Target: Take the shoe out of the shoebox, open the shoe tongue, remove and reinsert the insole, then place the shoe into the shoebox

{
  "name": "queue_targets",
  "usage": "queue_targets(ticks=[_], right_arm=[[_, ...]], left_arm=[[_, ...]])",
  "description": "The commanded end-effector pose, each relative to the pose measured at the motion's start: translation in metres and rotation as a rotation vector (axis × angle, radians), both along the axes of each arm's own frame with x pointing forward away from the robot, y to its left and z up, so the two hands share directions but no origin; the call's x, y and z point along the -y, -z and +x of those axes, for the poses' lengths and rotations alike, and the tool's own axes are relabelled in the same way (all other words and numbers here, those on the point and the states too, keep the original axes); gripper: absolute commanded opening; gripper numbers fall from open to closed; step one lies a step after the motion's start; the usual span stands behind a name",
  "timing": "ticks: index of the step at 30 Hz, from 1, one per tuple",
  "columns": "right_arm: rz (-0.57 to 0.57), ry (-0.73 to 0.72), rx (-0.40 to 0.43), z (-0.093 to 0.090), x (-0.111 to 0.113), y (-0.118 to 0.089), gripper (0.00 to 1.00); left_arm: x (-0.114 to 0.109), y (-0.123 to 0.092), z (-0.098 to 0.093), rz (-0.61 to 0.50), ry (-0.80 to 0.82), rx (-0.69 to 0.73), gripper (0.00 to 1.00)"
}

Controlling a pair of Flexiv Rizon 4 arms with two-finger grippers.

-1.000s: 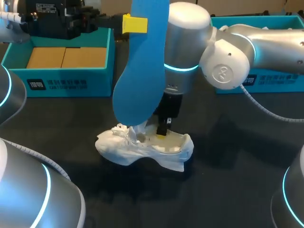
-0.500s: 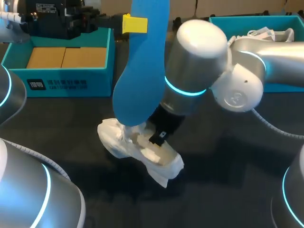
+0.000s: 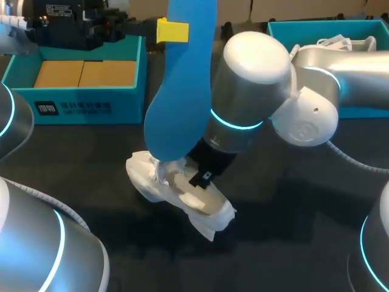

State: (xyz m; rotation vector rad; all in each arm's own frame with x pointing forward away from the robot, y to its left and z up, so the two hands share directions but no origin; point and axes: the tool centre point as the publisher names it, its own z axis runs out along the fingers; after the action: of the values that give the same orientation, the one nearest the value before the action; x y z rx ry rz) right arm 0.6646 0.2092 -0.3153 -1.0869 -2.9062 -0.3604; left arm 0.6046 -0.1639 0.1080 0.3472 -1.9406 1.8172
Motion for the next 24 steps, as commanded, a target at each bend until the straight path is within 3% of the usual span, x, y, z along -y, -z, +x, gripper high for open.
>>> queue_targets(ticks=[1, 4, 9, 15, 24], right_arm=[[0.059, 0.194, 0.056, -0.014, 0.011, -0.002, 0.00], [0.060, 0.323, 0.082, -0.022, 0.013, -0.006, 0.00], [0.028, 0.529, 0.051, -0.029, 0.009, -0.009, 0.00], [0.058, 0.626, 0.012, -0.032, 0.011, -0.012, 0.00], [0.121, 0.720, -0.039, -0.034, 0.029, 0.006, 0.00]], left_arm=[[0.001, 0.001, 0.001, 0.001, 0.002, 0.000, 0.00], [0.001, 0.001, 0.001, 0.001, 0.002, 0.000, 0.00], [0.001, 0.001, 0.001, 0.001, 0.002, 0.000, 0.00], [0.001, 0.001, 0.001, 0.001, 0.002, 0.000, 0.00], [0.001, 0.001, 0.001, 0.001, 0.002, 0.000, 0.00]])
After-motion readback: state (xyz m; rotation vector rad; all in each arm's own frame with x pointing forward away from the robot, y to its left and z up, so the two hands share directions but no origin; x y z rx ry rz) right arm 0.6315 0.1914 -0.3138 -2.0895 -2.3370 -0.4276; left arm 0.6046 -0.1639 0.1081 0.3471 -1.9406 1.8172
